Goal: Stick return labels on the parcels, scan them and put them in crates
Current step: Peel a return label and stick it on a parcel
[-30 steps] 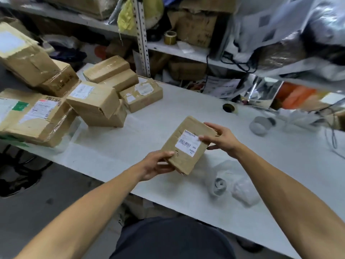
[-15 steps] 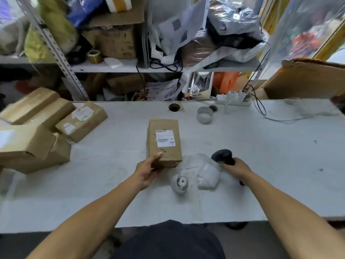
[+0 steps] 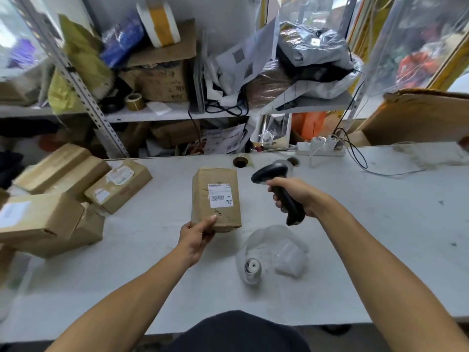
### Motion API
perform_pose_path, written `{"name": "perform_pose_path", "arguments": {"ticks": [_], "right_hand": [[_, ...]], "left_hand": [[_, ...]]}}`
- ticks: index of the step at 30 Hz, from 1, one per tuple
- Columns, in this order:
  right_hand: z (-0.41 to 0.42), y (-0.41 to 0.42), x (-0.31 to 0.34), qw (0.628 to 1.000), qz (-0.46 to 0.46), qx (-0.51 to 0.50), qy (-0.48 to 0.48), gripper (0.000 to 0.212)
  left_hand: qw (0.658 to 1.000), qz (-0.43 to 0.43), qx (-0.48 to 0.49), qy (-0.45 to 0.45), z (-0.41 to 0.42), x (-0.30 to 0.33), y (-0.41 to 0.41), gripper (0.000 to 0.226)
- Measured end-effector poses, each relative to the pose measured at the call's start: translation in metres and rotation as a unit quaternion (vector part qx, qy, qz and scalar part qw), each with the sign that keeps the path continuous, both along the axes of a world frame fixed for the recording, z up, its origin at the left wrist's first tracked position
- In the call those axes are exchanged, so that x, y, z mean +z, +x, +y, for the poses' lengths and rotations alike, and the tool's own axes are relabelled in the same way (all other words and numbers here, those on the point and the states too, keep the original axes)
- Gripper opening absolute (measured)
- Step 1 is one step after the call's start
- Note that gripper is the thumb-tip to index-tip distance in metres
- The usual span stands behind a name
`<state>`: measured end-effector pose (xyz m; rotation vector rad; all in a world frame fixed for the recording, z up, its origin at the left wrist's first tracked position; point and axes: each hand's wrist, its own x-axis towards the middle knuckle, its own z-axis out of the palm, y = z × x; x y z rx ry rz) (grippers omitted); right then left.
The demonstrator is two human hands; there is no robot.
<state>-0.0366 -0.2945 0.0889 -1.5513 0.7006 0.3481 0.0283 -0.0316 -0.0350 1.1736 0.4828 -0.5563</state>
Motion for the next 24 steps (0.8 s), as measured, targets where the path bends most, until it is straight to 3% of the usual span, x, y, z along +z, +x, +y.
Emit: {"name": "perform_pose_path", "arguments": {"ticks": [5,8,12,18,24], "right_hand": [[0.027,0.012,0.040,0.998,-0.009,0.063,-0.001,0.030],[0.039,0.012,0.049,0.997,0.000,0.071,-0.012,0.031],[0.046,0.010,0.055,0.997,0.000,0.074,-0.019,0.030],[0.050,0.006,0.065,0.997,-0.001,0.076,-0.022,0.029],[0.046,0.005,0.081,0.996,-0.008,0.080,-0.042,0.031]], "left_hand": [[1.000,-0.003,0.004,-0.004,0.009,0.004,0.003,0.083],[1.000,0.000,0.005,-0.007,0.014,0.002,0.004,0.076],[1.000,0.004,0.010,-0.004,0.021,-0.001,0.000,0.084],[1.000,0.020,0.009,0.000,0.026,-0.011,-0.004,0.063],[1.000,0.024,0.018,0.007,0.025,-0.012,-0.009,0.060]]}}
